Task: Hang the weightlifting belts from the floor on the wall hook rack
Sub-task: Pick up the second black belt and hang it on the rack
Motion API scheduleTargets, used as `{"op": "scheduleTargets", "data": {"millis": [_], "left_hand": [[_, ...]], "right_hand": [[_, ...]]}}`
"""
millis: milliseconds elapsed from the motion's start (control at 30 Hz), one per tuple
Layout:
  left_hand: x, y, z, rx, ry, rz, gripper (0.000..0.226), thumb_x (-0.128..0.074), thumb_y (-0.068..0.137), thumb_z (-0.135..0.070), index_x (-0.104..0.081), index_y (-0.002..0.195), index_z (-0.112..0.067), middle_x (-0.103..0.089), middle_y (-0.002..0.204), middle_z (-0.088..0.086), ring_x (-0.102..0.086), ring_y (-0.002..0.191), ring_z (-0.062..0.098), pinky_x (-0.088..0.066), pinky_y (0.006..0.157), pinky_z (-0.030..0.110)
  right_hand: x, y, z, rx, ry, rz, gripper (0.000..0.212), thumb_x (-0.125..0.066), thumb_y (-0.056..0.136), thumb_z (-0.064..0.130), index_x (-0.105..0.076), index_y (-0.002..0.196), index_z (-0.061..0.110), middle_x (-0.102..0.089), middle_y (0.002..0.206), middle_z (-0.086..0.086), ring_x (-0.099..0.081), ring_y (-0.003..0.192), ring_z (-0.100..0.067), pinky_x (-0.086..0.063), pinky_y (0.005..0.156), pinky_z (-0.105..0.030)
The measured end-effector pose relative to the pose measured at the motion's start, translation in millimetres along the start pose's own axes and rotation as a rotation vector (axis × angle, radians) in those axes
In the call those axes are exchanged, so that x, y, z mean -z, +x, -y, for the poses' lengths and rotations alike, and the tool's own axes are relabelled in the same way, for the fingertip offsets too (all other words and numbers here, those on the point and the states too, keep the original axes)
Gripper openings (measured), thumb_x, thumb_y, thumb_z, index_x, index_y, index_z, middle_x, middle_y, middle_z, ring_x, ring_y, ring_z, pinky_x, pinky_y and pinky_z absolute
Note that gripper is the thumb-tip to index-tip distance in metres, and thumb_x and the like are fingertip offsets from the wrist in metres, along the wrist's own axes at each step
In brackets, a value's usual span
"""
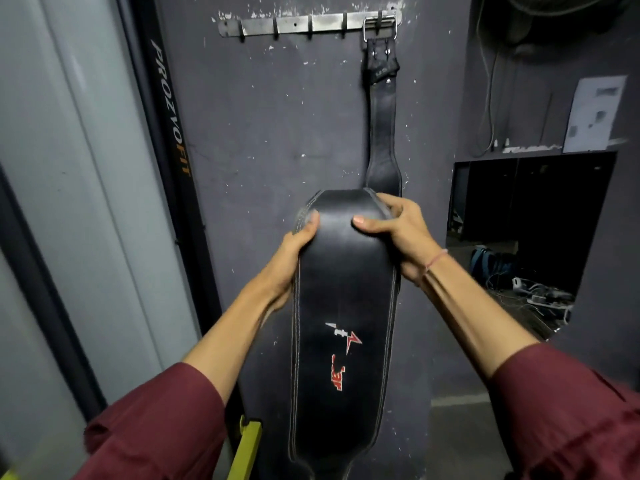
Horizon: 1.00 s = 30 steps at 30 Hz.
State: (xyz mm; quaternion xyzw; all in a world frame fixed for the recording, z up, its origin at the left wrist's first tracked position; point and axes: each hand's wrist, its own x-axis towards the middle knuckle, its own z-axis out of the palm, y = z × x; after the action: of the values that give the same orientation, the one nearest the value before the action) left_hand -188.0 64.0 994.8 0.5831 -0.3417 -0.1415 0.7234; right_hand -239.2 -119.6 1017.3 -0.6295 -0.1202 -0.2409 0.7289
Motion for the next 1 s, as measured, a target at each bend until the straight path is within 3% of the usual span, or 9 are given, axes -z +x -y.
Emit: {"op": "scheduleTargets", "data": {"millis": [167, 267, 433, 567, 667, 800, 867, 933, 1000], "left_hand": [[21.9, 23.0, -21.7, 0.291, -0.122, 0.082, 0.106, -0.025, 0.076, -0.089, -0.068, 0.120, -0.003, -0.067, 0.121, 0.021, -0.063, 0.114, 0.040, -0.046, 0.102, 0.048], [21.7, 45.6, -26.7, 0.339, -0.160, -0.053, 0.082, -0.043, 0.083, -0.080, -0.060, 0.092, -0.001, -0.064, 0.084, 0.017, -0.059, 0.083, 0.035, -0.051, 0.074, 0.038], [-3.6, 58.4, -27.5, 0.347, -0.194, -0.172, 0.069, -0.041, 0.099, -0.052, -0.058, 0.127, 0.009, -0.067, 0.116, 0.024, -0.066, 0.101, 0.035, -0.049, 0.100, 0.045], [-11.2, 69.6, -24.0, 0.288, -0.330, -0.258, 0.059, -0.041, 0.097, -0.059, -0.064, 0.115, -0.008, -0.074, 0.075, 0.019, -0.073, 0.064, 0.027, -0.055, 0.067, 0.037], [-21.6, 70.8, -16.3, 0.218, -0.285, -0.278, 0.045, -0.045, 0.100, -0.050, -0.061, 0.109, -0.009, -0.072, 0.076, 0.017, -0.072, 0.061, 0.028, -0.058, 0.058, 0.037], [-37.9, 78.9, -1.9, -0.057, -0.232, -0.344, 0.015, -0.052, 0.102, -0.025, -0.062, 0.105, -0.015, -0.072, 0.097, 0.008, -0.068, 0.092, 0.024, -0.057, 0.089, 0.046], [-47.2, 80.5, 3.1, -0.134, -0.176, -0.337, 0.014, -0.052, 0.102, -0.022, -0.064, 0.105, -0.018, -0.071, 0.108, 0.006, -0.065, 0.109, 0.022, -0.049, 0.104, 0.045], [-59.8, 77.1, 6.3, -0.164, -0.162, -0.265, 0.017, -0.050, 0.102, -0.022, -0.065, 0.107, -0.015, -0.070, 0.115, 0.011, -0.064, 0.115, 0.025, -0.049, 0.104, 0.044], [-73.5, 71.4, 10.1, -0.166, -0.162, -0.200, 0.021, -0.048, 0.103, -0.019, -0.064, 0.109, -0.009, -0.070, 0.109, 0.016, -0.069, 0.100, 0.026, -0.058, 0.090, 0.040]], "right_hand": [[-7.9, -24.4, -16.0, 0.086, -0.006, 0.040, 0.055, -0.075, 0.066, -0.017, -0.066, 0.117, -0.001, -0.071, 0.110, -0.020, -0.070, 0.096, -0.029, -0.059, 0.085, -0.041], [-5.2, -33.5, -26.3, 0.083, -0.052, 0.085, 0.067, -0.077, 0.063, -0.019, -0.062, 0.126, 0.001, -0.071, 0.116, -0.017, -0.068, 0.108, -0.032, -0.057, 0.090, -0.043], [12.7, -46.6, -43.9, 0.061, -0.135, 0.120, 0.072, -0.079, 0.058, -0.020, -0.063, 0.125, 0.000, -0.070, 0.118, -0.013, -0.067, 0.110, -0.025, -0.056, 0.089, -0.034], [32.8, -60.8, -60.2, 0.004, -0.222, 0.125, 0.059, -0.078, 0.061, -0.020, -0.068, 0.117, -0.003, -0.073, 0.111, -0.015, -0.070, 0.101, -0.021, -0.057, 0.085, -0.029], [48.9, -72.2, -75.5, -0.068, -0.252, 0.090, 0.034, -0.075, 0.069, -0.017, -0.072, 0.101, -0.005, -0.075, 0.100, -0.019, -0.072, 0.091, -0.025, -0.057, 0.078, -0.032], [54.2, -76.5, -78.8, -0.129, -0.273, 0.021, 0.010, -0.069, 0.081, -0.008, -0.070, 0.076, 0.000, -0.070, 0.072, -0.008, -0.067, 0.068, -0.015, -0.053, 0.063, -0.024], [47.5, -61.2, -68.5, -0.069, -0.356, -0.021, 0.035, -0.067, 0.087, -0.001, -0.050, 0.058, 0.009, -0.042, 0.054, 0.002, -0.041, 0.051, -0.004, -0.034, 0.051, -0.015], [36.5, -38.7, -47.7, 0.056, -0.346, -0.107, 0.033, -0.065, 0.088, 0.001, -0.044, 0.063, 0.001, -0.032, 0.057, -0.004, -0.032, 0.054, -0.006, -0.028, 0.050, -0.019], [27.7, -16.4, -27.7, 0.154, -0.221, -0.181, 0.016, -0.063, 0.089, 0.000, -0.056, 0.084, -0.014, -0.056, 0.069, -0.013, -0.054, 0.065, -0.015, -0.049, 0.059, -0.027]]}}
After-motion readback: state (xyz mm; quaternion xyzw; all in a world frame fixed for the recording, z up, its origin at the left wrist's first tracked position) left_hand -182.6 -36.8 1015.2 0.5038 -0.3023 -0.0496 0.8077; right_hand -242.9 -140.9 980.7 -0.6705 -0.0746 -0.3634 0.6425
